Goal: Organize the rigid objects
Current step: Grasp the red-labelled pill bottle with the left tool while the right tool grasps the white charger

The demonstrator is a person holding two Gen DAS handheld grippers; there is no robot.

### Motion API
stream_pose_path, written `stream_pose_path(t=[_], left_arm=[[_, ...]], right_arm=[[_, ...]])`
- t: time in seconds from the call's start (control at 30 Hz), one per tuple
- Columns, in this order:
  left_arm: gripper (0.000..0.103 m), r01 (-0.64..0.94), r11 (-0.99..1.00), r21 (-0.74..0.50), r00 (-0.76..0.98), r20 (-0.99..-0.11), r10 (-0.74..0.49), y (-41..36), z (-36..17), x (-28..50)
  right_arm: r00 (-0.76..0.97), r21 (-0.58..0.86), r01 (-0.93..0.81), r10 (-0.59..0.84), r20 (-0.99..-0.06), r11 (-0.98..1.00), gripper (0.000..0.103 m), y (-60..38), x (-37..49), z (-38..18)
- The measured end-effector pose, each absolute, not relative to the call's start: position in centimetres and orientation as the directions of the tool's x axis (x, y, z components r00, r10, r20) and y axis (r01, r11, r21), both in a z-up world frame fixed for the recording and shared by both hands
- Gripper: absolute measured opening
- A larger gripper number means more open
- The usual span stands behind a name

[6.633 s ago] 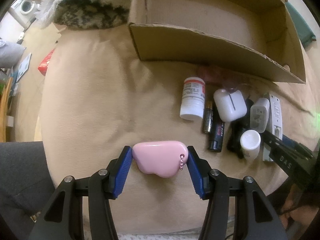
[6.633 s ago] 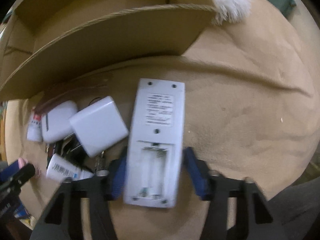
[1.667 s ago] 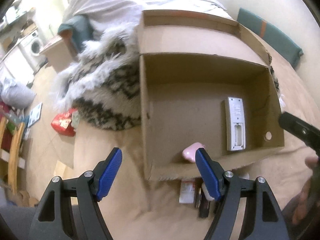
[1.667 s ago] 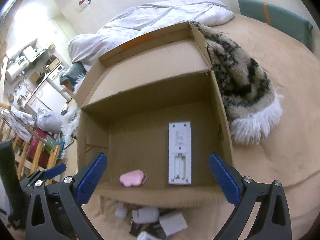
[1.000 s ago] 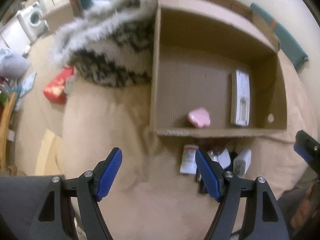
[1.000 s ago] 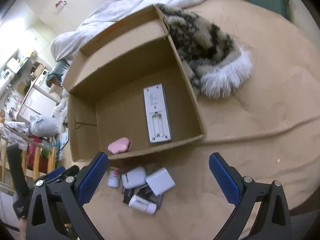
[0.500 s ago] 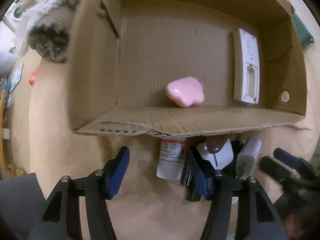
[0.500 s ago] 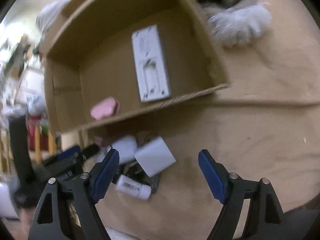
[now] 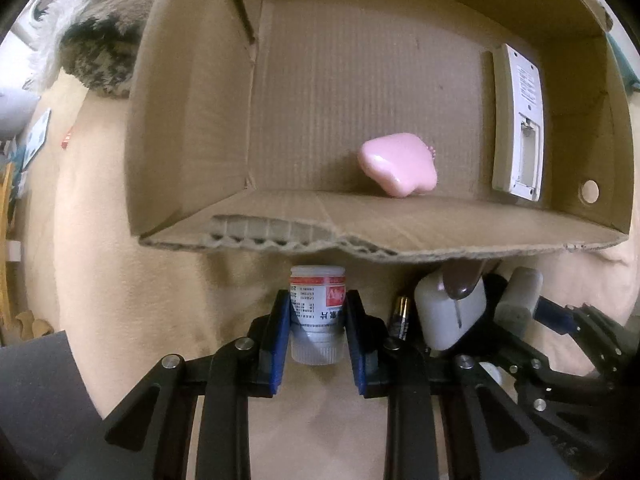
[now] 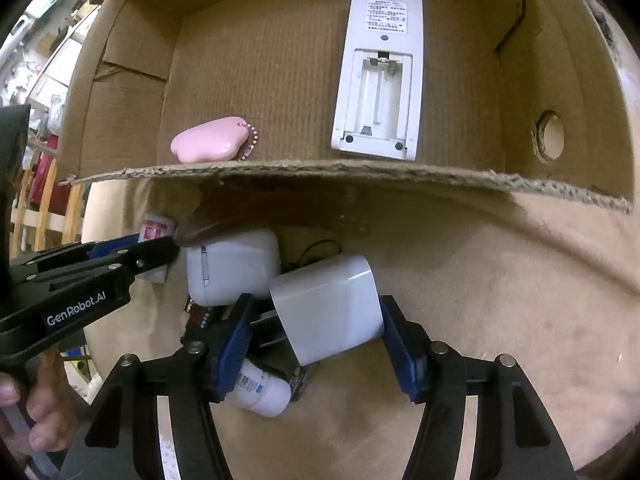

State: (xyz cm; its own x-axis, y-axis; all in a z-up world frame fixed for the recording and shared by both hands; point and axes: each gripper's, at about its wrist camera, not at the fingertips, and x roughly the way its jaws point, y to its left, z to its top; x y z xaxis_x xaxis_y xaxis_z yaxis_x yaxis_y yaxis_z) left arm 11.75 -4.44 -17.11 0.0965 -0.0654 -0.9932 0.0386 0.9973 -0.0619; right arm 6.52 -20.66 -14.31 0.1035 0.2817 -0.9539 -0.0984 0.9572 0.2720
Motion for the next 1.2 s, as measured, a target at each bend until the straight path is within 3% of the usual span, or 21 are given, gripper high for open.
stream_pose_path(t=[0.7,0.8,0.9,1.2], left_arm=[[0.024,0.015,1.000,-0.021,0.157,-0.987,-0.023,-3.1,-15.3,8.3],[0.024,0.004,1.000,0.029,0.175,-0.984,0.028,-2.3,-14.6,7.6],[0.024,-0.028,0.999,0.042,0.196,-0.980,0.047,-1.1,-13.5,7.0],[0.024,-0.080,0.995,0.062,0.322,-0.943,0.084,0.6,-7.6,4.1]], right_arm=[[0.195,0.298,-0.054,0.303,-0.933,0.953,0.065,-23.6,5.7,-11.5],[0.235,0.296,-0.050,0.299,-0.925,0.954,0.065,-24.0,5.3,-10.5],[0.294,0.257,-0.053,0.261,-0.920,0.965,0.065,-24.3,4.2,-9.0],[0.470,0.318,-0.031,0.295,-0.832,0.948,0.065,-25.8,2.6,-4.8]])
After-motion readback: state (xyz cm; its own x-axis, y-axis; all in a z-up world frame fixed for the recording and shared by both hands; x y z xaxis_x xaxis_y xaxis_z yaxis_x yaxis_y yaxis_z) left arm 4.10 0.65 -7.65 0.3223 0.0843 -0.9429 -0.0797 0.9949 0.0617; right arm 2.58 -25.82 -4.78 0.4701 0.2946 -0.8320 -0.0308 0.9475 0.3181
